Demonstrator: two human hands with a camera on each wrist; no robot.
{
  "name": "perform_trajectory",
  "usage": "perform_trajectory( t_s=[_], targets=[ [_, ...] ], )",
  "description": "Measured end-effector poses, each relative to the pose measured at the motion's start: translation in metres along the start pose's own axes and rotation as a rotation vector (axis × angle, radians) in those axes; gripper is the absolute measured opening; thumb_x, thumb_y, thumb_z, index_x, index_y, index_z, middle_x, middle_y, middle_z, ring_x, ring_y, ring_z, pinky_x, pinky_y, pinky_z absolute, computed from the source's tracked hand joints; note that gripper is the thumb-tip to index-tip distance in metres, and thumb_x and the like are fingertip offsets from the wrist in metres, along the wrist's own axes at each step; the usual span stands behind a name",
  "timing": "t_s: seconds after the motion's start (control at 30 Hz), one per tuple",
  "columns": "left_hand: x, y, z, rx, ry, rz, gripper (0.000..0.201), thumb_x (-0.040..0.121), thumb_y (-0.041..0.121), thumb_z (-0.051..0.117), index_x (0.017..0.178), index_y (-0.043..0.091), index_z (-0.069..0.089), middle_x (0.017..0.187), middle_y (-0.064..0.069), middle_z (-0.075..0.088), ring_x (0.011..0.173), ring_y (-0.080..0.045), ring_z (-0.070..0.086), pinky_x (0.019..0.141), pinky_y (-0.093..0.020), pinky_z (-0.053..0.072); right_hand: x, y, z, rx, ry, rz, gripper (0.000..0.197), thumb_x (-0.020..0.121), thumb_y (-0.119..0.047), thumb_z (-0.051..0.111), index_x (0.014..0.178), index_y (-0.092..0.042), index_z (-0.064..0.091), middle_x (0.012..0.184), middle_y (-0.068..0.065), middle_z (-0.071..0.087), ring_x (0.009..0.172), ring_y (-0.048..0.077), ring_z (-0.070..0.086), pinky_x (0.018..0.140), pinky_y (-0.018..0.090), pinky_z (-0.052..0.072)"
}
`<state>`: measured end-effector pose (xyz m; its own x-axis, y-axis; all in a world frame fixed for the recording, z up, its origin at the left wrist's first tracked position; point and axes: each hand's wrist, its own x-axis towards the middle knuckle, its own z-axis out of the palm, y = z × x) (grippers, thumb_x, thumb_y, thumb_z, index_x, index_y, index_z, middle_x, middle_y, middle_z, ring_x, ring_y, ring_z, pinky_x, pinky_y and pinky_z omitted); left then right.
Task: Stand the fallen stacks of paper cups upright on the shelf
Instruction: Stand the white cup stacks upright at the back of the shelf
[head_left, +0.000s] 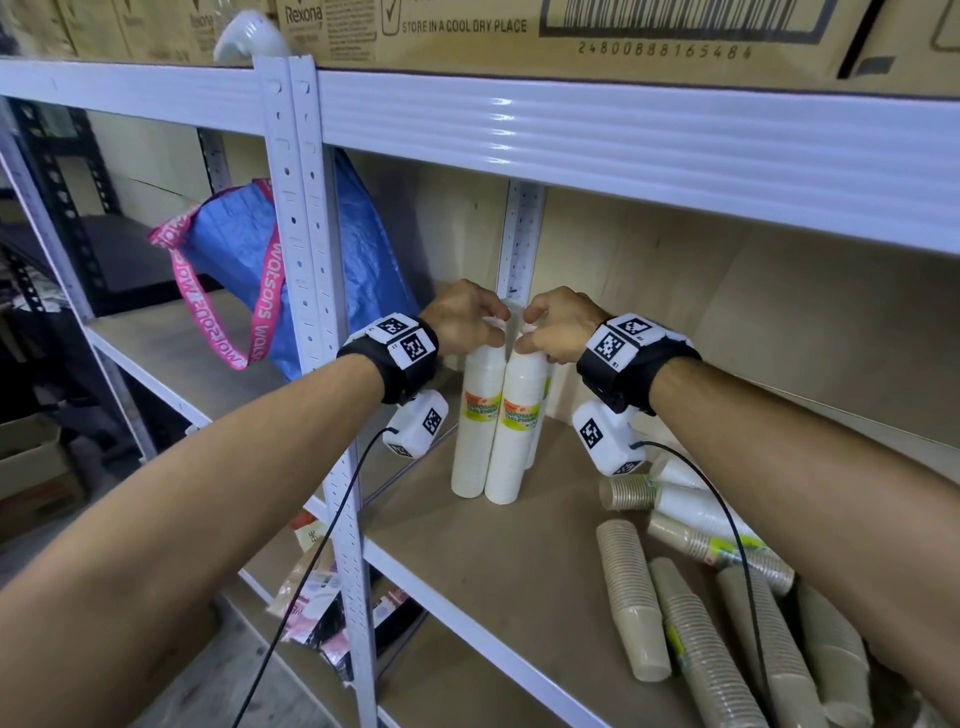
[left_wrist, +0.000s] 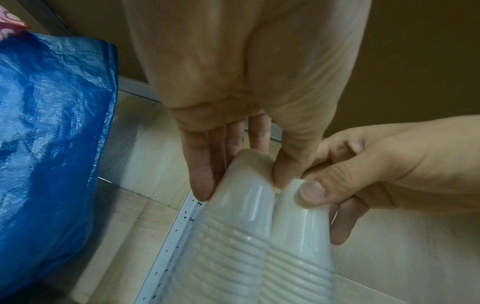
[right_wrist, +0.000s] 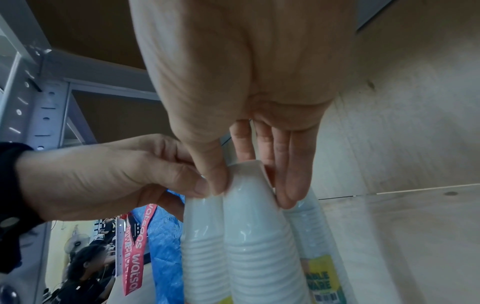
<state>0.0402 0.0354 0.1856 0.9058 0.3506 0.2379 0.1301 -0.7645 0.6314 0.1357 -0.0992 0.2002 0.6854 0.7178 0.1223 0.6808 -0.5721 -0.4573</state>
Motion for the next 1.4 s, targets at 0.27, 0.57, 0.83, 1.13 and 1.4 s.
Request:
perform_trajectory(
  t_s=[0.27,0.57,0.83,1.13,1.4],
  targets=[
    [0.014,0.024,-0.007,-0.069,-0.017,0.021,0.035,0.082,0.015,0.076,0.116,0.015,0.068,0.103,-0.004,0.069,0.092,-0.017,0.066,0.080,-0.029,0.058,-0.005,0.014,-0.018,0.013,-0.003,0.031,0.054,0.073,-0.030,0.080,0.122,-0.020,0.060,0.098,0.001,0.063,0.077,0.022,0.068,0.058,0.027,0.053],
    [0.032,0.093,0.018,-0.088,-0.039,0.205,0.035,0.081,0.025,0.076,0.115,0.023,0.068,0.103,0.002,0.069,0.092,-0.008,0.065,0.076,-0.021,0.053,-0.032,0.067,-0.068,-0.073,0.050,0.135,0.050,0.072,-0.034,0.080,0.117,-0.023,0.061,0.097,0.000,0.065,0.082,0.020,0.070,0.075,0.035,0.058],
    [0.051,0.135,0.091,-0.057,-0.206,0.298,0.037,0.079,0.028,0.078,0.115,0.025,0.069,0.102,0.003,0.066,0.096,-0.013,0.064,0.083,-0.022,0.051,-0.079,0.145,-0.103,-0.155,0.065,0.309,0.053,0.068,-0.038,0.084,0.115,-0.027,0.062,0.105,-0.002,0.059,0.088,0.017,0.066,0.077,0.030,0.053],
    [0.071,0.138,0.184,0.043,-0.468,0.286,0.045,0.079,0.026,0.080,0.121,0.023,0.066,0.113,-0.001,0.065,0.103,-0.016,0.063,0.092,-0.027,0.049,-0.140,0.232,-0.099,-0.183,0.015,0.513,0.046,0.066,-0.044,0.083,0.104,-0.039,0.056,0.115,-0.006,0.058,0.103,0.016,0.056,0.091,0.033,0.048],
    [0.082,0.123,0.246,0.211,-0.664,0.280,0.061,0.080,0.024,0.079,0.135,0.030,0.051,0.118,0.002,0.055,0.101,-0.016,0.054,0.086,-0.025,0.044,-0.172,0.271,-0.061,-0.173,-0.138,0.505,0.067,0.078,-0.037,0.077,0.137,-0.025,0.048,0.137,-0.001,0.049,0.122,0.019,0.051,0.104,0.033,0.042]
  ],
)
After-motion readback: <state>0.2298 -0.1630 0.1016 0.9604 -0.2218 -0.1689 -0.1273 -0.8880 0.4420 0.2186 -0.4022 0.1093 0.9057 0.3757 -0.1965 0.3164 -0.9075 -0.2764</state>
